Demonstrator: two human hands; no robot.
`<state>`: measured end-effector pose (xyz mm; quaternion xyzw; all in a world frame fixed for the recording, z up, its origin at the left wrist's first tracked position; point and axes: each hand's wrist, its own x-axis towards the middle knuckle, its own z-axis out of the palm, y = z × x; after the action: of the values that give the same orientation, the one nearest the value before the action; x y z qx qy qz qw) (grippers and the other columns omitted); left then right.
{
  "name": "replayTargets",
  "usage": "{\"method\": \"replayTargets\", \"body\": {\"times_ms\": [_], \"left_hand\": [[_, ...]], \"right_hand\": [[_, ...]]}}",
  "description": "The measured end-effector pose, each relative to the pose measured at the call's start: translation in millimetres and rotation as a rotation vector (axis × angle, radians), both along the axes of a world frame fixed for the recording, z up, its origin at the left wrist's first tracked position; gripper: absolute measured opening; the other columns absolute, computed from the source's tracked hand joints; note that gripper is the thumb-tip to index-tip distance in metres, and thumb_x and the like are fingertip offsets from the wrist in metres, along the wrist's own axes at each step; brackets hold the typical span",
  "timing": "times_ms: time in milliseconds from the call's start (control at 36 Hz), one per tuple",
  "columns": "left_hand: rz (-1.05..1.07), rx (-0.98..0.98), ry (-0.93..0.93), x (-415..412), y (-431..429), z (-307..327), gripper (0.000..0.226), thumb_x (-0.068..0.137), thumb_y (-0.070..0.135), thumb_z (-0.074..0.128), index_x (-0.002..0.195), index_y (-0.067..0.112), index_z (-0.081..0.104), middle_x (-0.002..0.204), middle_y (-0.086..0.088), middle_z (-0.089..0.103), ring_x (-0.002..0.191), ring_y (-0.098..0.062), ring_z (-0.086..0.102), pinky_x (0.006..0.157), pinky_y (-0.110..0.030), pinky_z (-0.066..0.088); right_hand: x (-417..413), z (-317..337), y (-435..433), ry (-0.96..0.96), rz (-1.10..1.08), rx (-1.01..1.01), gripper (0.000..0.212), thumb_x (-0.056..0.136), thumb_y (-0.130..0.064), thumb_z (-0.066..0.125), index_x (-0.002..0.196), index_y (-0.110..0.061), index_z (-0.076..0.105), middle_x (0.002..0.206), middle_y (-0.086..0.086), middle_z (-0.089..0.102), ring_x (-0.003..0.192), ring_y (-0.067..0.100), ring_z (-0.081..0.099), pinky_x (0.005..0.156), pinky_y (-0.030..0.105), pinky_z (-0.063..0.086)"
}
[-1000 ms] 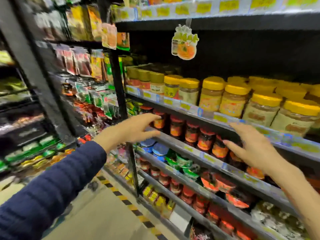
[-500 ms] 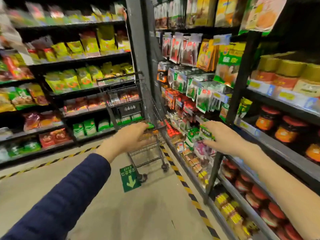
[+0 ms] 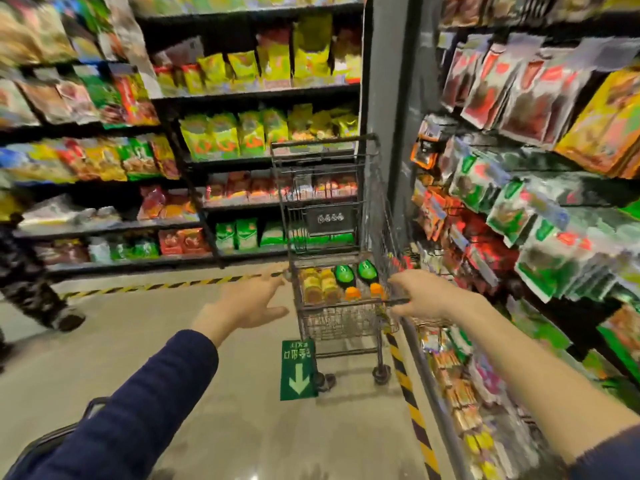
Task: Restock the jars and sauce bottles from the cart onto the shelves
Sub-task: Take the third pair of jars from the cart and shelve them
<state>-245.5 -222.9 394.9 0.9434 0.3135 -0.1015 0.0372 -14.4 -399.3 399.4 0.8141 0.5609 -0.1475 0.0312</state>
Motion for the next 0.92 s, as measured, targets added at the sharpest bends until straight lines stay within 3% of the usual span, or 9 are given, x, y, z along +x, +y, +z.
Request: {"method": "replayTargets", "body": {"times_ms": [194, 389, 556, 722, 833, 917], "left_hand": [[0.111, -0.194, -0.012, 70, 67, -33, 0.071, 0.089, 0.044, 0.057, 0.145, 0.011, 0.028, 0.152, -0.009, 0.032, 0.137, -0.024, 0.034, 0.11, -0.033, 0.03], [0.096, -0.227, 0.035, 130, 142, -81, 0.074, 0.087, 0.049, 0.057, 0.144, 0.011, 0.03, 0.148, -0.009, 0.04, 0.133, -0.024, 0.04, 0.107, -0.035, 0.036], [0.045, -0.302, 0.113, 181, 201, -120, 0.073, 0.088, 0.047, 0.055, 0.144, 0.009, 0.029, 0.147, -0.011, 0.04, 0.133, -0.026, 0.041, 0.104, -0.035, 0.038], [0.061, -0.452, 0.117, 218, 242, -163, 0.074, 0.089, 0.043, 0.057, 0.145, 0.005, 0.026, 0.149, -0.013, 0.037, 0.135, -0.025, 0.038, 0.108, -0.032, 0.033], [0.115, -0.556, 0.137, 236, 263, -198, 0.073, 0.087, 0.048, 0.055, 0.14, 0.002, 0.034, 0.142, -0.016, 0.044, 0.128, -0.027, 0.045, 0.104, -0.037, 0.04], [0.164, -0.618, 0.14, 248, 276, -222, 0.068, 0.089, 0.043, 0.055, 0.139, 0.0, 0.037, 0.142, -0.017, 0.044, 0.128, -0.028, 0.044, 0.106, -0.036, 0.038]], "right_hand": [[79, -26, 89, 0.033, 0.024, -0.09, 0.071, 0.08, -0.056, 0.058, 0.128, -0.004, 0.048, 0.13, 0.014, 0.054, 0.118, 0.03, 0.052, 0.096, 0.04, 0.045], [133, -75, 169, 0.109, 0.067, -0.174, 0.08, 0.082, -0.049, 0.061, 0.143, -0.008, 0.03, 0.147, 0.012, 0.039, 0.134, 0.025, 0.037, 0.107, 0.033, 0.034], [169, -116, 225, 0.184, -0.002, -0.27, 0.084, 0.081, -0.049, 0.062, 0.146, -0.009, 0.025, 0.149, 0.013, 0.035, 0.136, 0.028, 0.035, 0.109, 0.039, 0.035], [190, -154, 277, 0.255, -0.008, -0.354, 0.065, 0.086, -0.039, 0.06, 0.135, -0.002, 0.04, 0.136, 0.018, 0.046, 0.125, 0.032, 0.046, 0.098, 0.035, 0.042], [205, -194, 311, 0.348, -0.046, -0.368, 0.054, 0.084, -0.042, 0.06, 0.124, -0.008, 0.049, 0.125, 0.011, 0.056, 0.113, 0.03, 0.054, 0.089, 0.037, 0.049], [211, -227, 332, 0.437, -0.11, -0.397, 0.037, 0.085, -0.042, 0.06, 0.096, -0.007, 0.057, 0.097, 0.011, 0.057, 0.105, 0.032, 0.057, 0.071, 0.036, 0.041]]}}
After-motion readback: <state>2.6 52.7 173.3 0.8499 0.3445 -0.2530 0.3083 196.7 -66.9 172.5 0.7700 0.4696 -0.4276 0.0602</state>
